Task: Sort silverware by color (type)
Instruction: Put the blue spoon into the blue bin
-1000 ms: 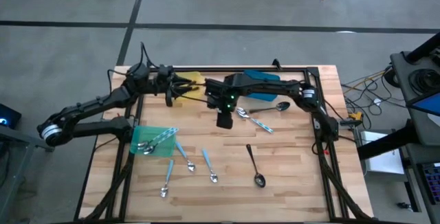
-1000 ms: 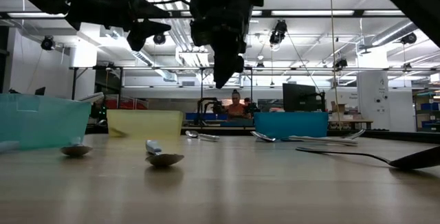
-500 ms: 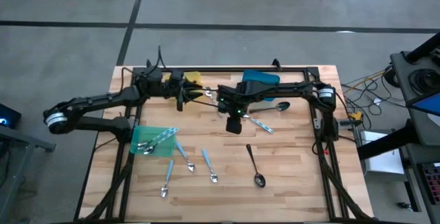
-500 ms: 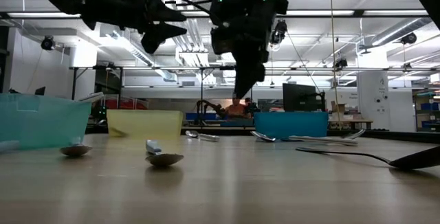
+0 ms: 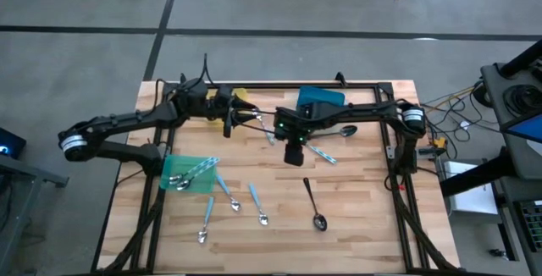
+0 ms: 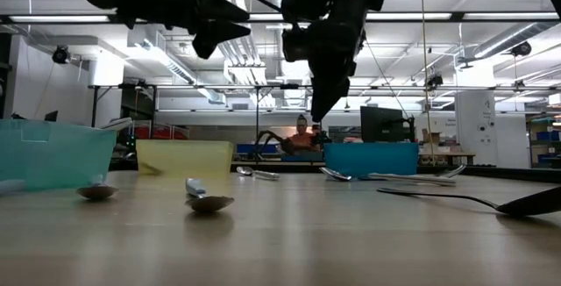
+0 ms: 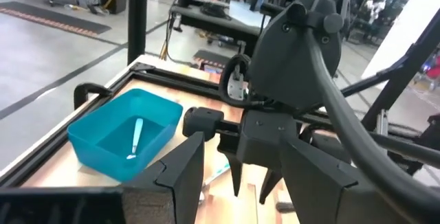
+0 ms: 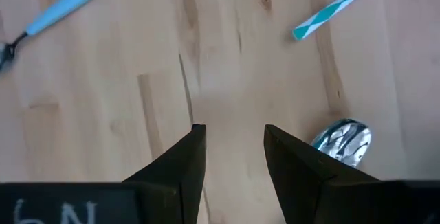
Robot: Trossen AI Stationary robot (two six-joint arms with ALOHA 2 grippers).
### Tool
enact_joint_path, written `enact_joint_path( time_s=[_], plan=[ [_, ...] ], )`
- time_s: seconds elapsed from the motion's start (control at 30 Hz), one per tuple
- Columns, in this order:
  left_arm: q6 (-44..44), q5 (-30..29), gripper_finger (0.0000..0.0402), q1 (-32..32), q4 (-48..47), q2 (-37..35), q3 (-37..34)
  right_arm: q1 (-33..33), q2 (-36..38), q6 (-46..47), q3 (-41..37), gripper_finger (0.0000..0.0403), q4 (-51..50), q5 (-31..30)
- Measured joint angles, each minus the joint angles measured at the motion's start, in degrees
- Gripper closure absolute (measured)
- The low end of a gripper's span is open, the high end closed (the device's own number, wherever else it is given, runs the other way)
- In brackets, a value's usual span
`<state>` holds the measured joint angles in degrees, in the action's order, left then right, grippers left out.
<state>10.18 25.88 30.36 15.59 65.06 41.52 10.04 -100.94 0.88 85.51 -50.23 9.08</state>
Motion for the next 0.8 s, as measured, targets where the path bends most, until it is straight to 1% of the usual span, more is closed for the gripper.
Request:
enact_joint_path(
  time_s=[0.2,0.4,0.6,0.8],
  plan=[
    [-2.72,-0.24,0.0235,-1.81,-8.87,-0.02,5.68,-0.41,1.34,-1.76,-1.21,0.0266,2.93,-0.13],
    [-7.14,-5.14,0.0235,-4.65,-16.93,0.24,11.09,-0.54,1.73,-2.04,-1.39,0.0266,4.61,-0.26],
    [-8.23,-6.03,0.0235,-5.6,-17.02,-0.02,11.21,-0.7,1.85,-2.24,-1.44,0.0266,6.26,-0.28],
    [-8.58,-8.67,0.0235,-6.0,-16.91,1.19,11.25,-0.65,1.94,-2.22,-1.52,0.0266,8.42,-0.28]
  ],
)
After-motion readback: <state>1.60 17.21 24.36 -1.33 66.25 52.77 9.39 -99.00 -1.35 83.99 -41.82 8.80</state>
